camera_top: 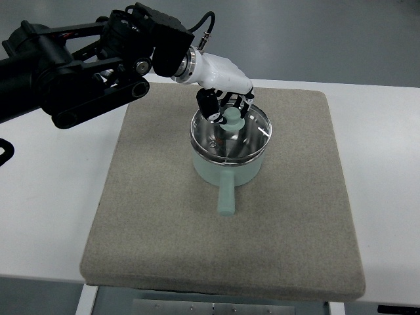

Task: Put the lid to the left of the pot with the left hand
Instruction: 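Lift the glass lid off the pot with the left hand, then carry the lid beside the pot and lower it onto the pad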

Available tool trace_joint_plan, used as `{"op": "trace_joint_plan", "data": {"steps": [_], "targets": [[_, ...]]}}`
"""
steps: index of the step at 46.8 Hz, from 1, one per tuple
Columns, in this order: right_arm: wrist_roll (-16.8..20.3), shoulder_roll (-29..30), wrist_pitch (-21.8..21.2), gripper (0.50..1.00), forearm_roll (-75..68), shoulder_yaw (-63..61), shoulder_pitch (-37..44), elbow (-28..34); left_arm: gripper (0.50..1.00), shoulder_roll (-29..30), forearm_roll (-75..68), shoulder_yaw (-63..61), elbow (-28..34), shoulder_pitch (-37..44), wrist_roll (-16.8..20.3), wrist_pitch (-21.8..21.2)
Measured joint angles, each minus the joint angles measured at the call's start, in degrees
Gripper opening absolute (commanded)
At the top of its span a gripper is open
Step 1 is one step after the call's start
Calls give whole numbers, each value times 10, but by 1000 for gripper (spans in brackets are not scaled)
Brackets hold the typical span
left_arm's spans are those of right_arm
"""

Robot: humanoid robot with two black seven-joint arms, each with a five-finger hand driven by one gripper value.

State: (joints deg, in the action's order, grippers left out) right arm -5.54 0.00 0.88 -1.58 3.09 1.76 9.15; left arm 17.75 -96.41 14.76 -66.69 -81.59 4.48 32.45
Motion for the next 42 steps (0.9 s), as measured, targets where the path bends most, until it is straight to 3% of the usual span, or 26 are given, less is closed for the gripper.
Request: {"op": "trace_joint_plan", "data": {"steps": [17, 42], "targets": [[0, 0, 0, 924, 0, 0, 0, 0, 500, 12, 1, 2, -6, -15, 0, 1], [0, 0, 0, 924, 0, 0, 0, 0, 500, 122, 6, 4, -3, 1, 1, -3]]}}
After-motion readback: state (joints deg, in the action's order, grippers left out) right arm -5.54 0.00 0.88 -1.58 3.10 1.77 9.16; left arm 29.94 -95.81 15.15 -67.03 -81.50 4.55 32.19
